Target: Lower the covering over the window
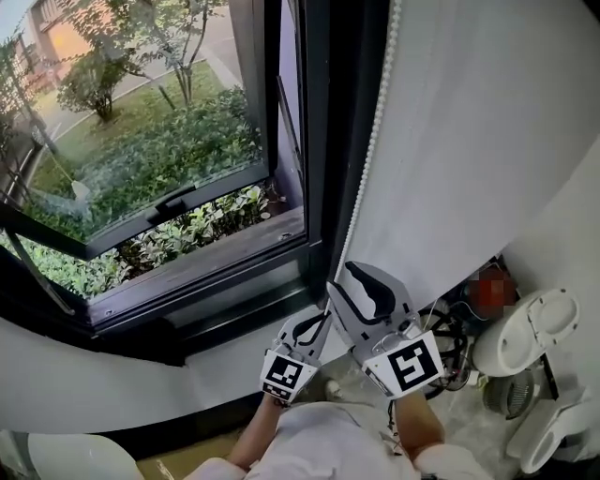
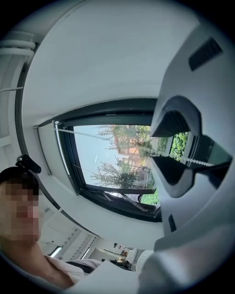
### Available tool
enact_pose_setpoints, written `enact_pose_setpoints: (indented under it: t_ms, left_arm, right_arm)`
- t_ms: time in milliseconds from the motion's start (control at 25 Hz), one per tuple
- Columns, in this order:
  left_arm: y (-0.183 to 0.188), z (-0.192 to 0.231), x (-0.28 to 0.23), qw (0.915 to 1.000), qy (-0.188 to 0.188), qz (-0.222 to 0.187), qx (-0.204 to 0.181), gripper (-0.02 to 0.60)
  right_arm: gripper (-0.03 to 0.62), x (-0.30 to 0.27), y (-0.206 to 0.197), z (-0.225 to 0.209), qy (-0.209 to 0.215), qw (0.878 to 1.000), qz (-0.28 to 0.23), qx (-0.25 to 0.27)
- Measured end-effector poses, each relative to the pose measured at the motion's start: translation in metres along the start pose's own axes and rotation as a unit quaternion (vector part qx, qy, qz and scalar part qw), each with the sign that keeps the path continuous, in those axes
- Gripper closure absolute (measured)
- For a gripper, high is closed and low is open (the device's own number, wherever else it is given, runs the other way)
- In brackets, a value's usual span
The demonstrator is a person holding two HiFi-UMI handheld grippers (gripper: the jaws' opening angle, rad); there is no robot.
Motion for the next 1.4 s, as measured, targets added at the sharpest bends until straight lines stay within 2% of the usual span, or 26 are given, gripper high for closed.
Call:
enact_pose_setpoints:
  t_ms: [80, 160, 240, 360, 600, 920, 1400]
  left_arm:
    - [-0.001, -0.003, 0.002, 1.0000, -0.005, 0.001, 0.001, 0.568]
    - [-0.001, -0.006, 0.004, 0.9999, -0.010, 0.001, 0.002, 0.568]
    - [-0.002, -0.008, 0.007, 0.9999, -0.013, 0.002, 0.004, 0.568]
    - [-0.004, -0.008, 0.009, 0.9999, -0.012, 0.002, 0.008, 0.568]
    - [-0.009, -0.007, 0.017, 0.9998, -0.002, -0.002, 0.018, 0.568]
    - [-0.038, -0.003, 0.023, 0.9990, 0.007, 0.010, 0.044, 0.568]
    - [-0.082, -0.001, 0.019, 0.9965, 0.002, 0.045, 0.070, 0.568]
  right_arm:
    - [0.476, -0.003, 0.004, 0.000, 0.004, 1.000, -0.005, -0.004]
    - [0.561, -0.006, 0.005, -0.001, 0.003, 1.000, -0.007, -0.015]
    - [0.585, -0.006, 0.005, 0.001, 0.003, 1.000, -0.005, -0.019]
    - [0.591, -0.006, 0.003, 0.004, -0.002, 1.000, -0.006, -0.014]
    - [0.595, -0.003, -0.004, 0.005, 0.015, 0.997, -0.027, -0.065]
    - [0.595, -0.007, -0.030, 0.017, 0.034, 0.996, -0.005, -0.083]
    - [0.595, 0.001, -0.073, 0.026, 0.058, 0.989, 0.008, -0.132]
Point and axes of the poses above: the fingertips, and each gripper's own axes: x backward along the fingers, z to its left, y out of its top, the point moved 6 cm from there along x, backward along the fingers, and after that the axes turned 2 degrees about x, right-handed, at the moved point
